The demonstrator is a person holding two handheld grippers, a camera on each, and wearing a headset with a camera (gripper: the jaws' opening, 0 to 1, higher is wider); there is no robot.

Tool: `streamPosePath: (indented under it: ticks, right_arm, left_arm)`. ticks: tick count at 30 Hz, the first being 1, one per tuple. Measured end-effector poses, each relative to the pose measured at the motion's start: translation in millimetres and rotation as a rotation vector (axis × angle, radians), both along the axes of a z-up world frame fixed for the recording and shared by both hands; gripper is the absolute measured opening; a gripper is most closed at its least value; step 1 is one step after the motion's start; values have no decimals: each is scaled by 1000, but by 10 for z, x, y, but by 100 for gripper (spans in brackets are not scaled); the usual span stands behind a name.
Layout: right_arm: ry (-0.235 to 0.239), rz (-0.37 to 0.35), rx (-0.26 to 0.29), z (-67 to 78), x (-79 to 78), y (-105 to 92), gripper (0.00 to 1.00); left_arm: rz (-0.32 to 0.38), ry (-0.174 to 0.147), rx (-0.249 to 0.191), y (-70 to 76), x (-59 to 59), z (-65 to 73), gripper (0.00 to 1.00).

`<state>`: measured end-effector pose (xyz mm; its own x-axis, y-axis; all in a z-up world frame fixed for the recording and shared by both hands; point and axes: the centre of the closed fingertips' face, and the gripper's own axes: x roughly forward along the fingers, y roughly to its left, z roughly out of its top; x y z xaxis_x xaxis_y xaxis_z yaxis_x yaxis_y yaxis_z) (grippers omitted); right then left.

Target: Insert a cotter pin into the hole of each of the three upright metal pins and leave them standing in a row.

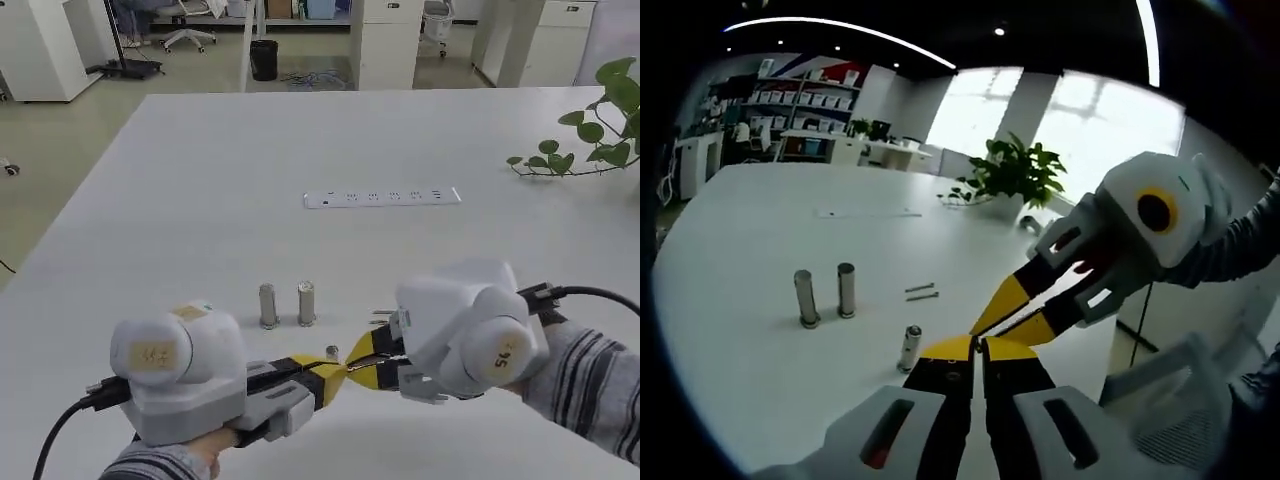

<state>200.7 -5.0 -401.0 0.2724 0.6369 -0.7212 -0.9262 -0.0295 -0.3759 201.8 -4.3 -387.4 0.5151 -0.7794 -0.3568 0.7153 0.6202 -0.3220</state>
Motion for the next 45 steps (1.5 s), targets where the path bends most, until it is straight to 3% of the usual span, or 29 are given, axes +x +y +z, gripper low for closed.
streamPosePath:
  ticks: [6, 10, 16, 24, 34, 38, 45]
  right_arm:
    - [39, -8, 2, -8, -21, -44, 0]
    - [60, 4, 0, -18, -62, -45, 0]
    - [83, 33, -10, -43, -132, -40, 0]
    - [89, 74, -40, -73, -216, -44, 0]
    - [50, 80, -65, -67, -199, -59, 0]
    - [33, 44, -85, -73, -134, -107, 0]
    - [33, -66, -135, -119, 53, -266, 0]
  left_arm:
    - [-77, -69, 47, -22, -65, 3, 0]
    - [-118, -97, 70, -33, -94, -1, 0]
    - [-218, -176, 161, -56, -161, -21, 0]
    - [-256, -185, 173, -69, -215, -29, 0]
    - [-229, -195, 189, -60, -183, -37, 0]
    - [-199, -207, 230, -8, -150, -79, 2]
    - [-114, -240, 243, 89, -76, -96, 9]
